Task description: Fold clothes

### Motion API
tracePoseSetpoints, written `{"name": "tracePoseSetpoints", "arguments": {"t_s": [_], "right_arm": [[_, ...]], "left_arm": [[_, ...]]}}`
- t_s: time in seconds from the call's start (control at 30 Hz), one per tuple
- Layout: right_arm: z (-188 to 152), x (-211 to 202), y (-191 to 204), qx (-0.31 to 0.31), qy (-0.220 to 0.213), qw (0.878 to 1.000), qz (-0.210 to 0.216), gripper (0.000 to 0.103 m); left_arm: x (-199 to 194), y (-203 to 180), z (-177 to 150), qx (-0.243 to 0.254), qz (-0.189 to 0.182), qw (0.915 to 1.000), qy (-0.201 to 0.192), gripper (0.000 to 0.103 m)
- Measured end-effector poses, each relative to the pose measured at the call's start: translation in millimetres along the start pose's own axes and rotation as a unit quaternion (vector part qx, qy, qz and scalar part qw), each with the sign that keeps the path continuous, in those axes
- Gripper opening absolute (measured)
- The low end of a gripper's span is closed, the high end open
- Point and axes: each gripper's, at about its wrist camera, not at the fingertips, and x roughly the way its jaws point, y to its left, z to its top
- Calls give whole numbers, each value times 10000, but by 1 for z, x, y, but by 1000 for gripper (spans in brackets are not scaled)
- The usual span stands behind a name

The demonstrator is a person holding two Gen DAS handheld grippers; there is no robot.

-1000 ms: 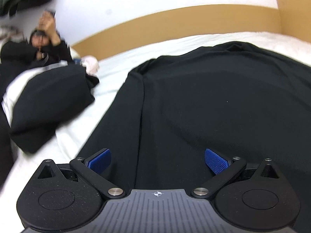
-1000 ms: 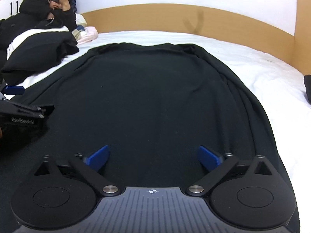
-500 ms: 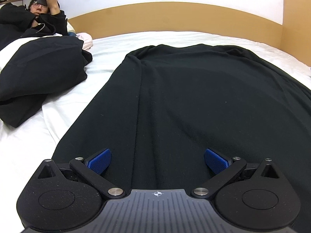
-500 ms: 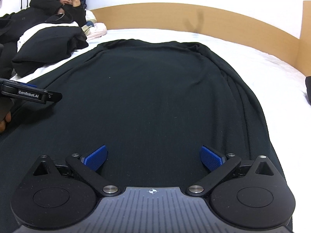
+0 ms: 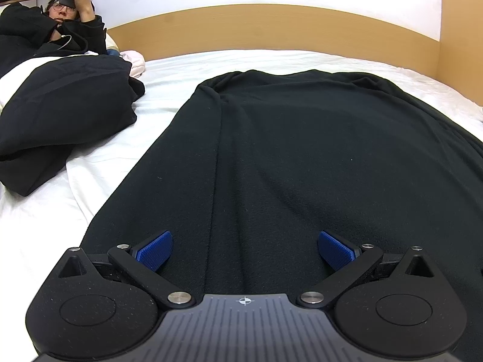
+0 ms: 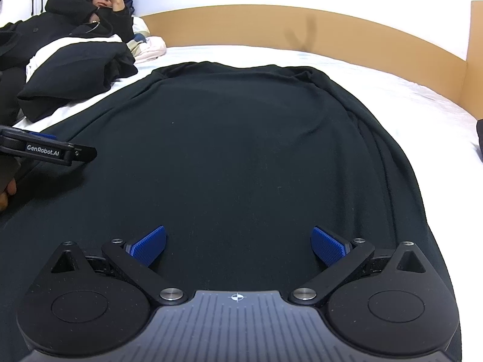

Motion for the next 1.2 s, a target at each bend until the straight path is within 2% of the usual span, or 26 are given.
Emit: {"name": "tracePoseSetpoints", "arguments": {"t_s": [0.23,0.43,0.83,1.07,1.2], "right_arm": [[-3,-2,1,-34,49,10000,-1,103],[5,-7,-3,-36,336,9994,66,103],[10,18,4,113,99,9998,-87,103],[-6,-1,4,-95,220,9997,18,103],[-3,-6,4,-17,312,9995,-1,103]], "left_arm": [[0,2,0,-24,44,10000,-12,103],[-1,2,0,-33,67,10000,-11,103],[0,5,0,-75,15,10000,4,103],[1,5,0,-78,23,10000,3,103],[1,3,1,-60,57,10000,-2,103]]}}
